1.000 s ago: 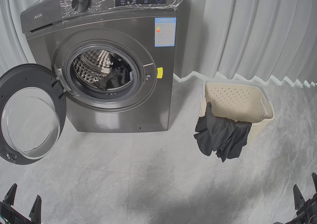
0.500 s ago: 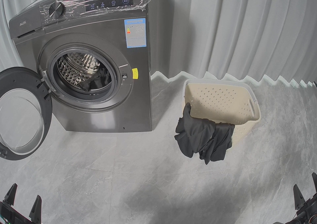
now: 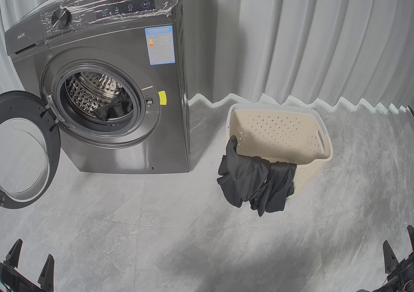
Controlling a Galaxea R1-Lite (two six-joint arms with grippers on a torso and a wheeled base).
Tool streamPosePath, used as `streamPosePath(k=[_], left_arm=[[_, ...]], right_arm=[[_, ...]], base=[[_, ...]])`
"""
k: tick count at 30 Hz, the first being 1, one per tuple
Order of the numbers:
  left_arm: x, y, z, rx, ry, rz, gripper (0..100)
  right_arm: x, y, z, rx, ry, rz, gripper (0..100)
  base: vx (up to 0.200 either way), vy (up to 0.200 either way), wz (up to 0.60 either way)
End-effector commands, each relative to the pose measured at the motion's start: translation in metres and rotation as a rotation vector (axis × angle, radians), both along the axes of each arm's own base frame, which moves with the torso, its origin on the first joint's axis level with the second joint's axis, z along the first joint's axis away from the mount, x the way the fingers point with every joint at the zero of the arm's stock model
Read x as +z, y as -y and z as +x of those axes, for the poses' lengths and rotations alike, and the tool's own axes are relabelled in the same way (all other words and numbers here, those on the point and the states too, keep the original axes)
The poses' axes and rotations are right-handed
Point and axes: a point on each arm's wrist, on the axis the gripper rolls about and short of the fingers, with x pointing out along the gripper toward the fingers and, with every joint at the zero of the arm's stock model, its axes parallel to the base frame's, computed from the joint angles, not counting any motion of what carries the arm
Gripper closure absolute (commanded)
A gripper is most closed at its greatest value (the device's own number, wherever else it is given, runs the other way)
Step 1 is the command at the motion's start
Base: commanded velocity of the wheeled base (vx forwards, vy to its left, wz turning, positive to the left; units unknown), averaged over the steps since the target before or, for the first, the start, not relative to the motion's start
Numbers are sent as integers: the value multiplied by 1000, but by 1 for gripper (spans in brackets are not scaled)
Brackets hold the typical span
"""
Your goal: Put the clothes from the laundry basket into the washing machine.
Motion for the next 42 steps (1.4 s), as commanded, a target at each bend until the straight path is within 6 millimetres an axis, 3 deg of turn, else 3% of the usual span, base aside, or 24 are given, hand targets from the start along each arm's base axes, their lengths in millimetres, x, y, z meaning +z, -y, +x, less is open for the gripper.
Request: streamPosePath(k=[1,11,22,23,25,27,30,34,42], left_arm=[[-5,0,0,0,-3,-1,0],[-5,0,0,0,-1,1,0],[-5,0,0,0,-1,1,0],[-5,0,0,0,-1,1,0],[-5,0,0,0,-3,1,0],[-5,0,0,0,-1,2,0],[-5,0,0,0,-1,1,0],[-5,0,0,0,-3,1,0],[-5,0,0,0,-1,1,0]], right_arm=[[-5,0,0,1,-6,0,0],[-5,0,0,2,-6,-5,0],[-3,0,0,-1,8,4,0],[3,0,-1,4,40,-1,0],[33,0,-11,13,168,-2,0],[55,0,-15,50,175,-4,0],[63,-2,0,156,-30,2,0],[60,-7,26,347,-263,21,0],[62,-14,99,493,-514,-56,0]], base=[[0,-200,0],[0,-20,0],[200,0,0],[200,0,0],[0,0,0],[0,0,0],[0,0,0],[0,0,0],[0,0,0]])
